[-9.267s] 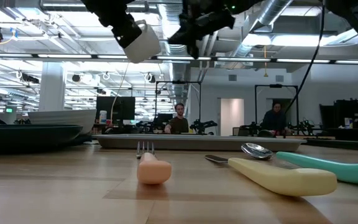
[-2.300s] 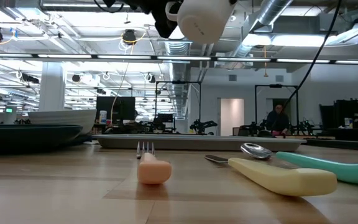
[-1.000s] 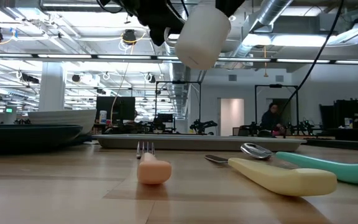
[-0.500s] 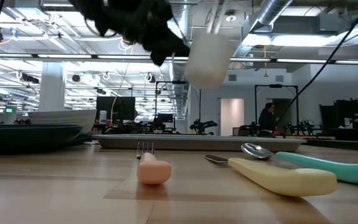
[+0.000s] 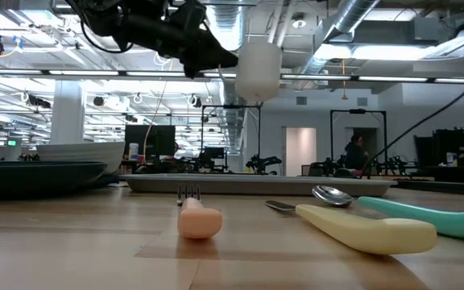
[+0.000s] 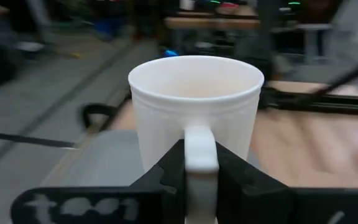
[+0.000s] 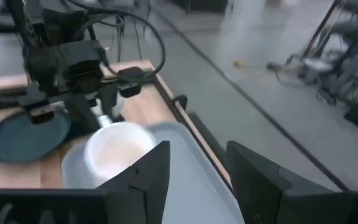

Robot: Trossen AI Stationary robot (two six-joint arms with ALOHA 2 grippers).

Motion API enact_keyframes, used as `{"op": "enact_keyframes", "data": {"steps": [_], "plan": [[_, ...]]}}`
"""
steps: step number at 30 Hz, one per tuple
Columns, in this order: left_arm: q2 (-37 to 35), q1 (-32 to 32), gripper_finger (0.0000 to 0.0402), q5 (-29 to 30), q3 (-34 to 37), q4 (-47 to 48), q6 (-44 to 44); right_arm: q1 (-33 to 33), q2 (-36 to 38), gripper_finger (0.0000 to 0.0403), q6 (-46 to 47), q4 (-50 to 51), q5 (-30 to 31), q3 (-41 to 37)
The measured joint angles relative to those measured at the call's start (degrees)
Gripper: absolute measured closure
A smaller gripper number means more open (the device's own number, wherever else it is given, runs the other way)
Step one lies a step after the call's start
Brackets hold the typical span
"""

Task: Set up tray
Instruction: Put the white mug on the top left of the blue tray

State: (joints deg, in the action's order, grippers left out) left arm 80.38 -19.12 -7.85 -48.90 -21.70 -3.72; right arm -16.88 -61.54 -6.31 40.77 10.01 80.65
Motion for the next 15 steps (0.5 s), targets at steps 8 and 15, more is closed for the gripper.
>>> {"op": "enact_keyframes", "data": {"steps": [8, 15], "plan": [[0.2, -2.3, 0.0363, 15.1, 0.7, -8.0, -0.8, -2.0, 12.4, 0.025, -0.1, -25.7, 0.3, -27.4], [0.9, -5.6, 0.0375, 21.6, 4.3, -8.5, 1.3, -2.7, 17.0, 0.0254, 2.5, -34.8, 0.3, -41.3]]}}
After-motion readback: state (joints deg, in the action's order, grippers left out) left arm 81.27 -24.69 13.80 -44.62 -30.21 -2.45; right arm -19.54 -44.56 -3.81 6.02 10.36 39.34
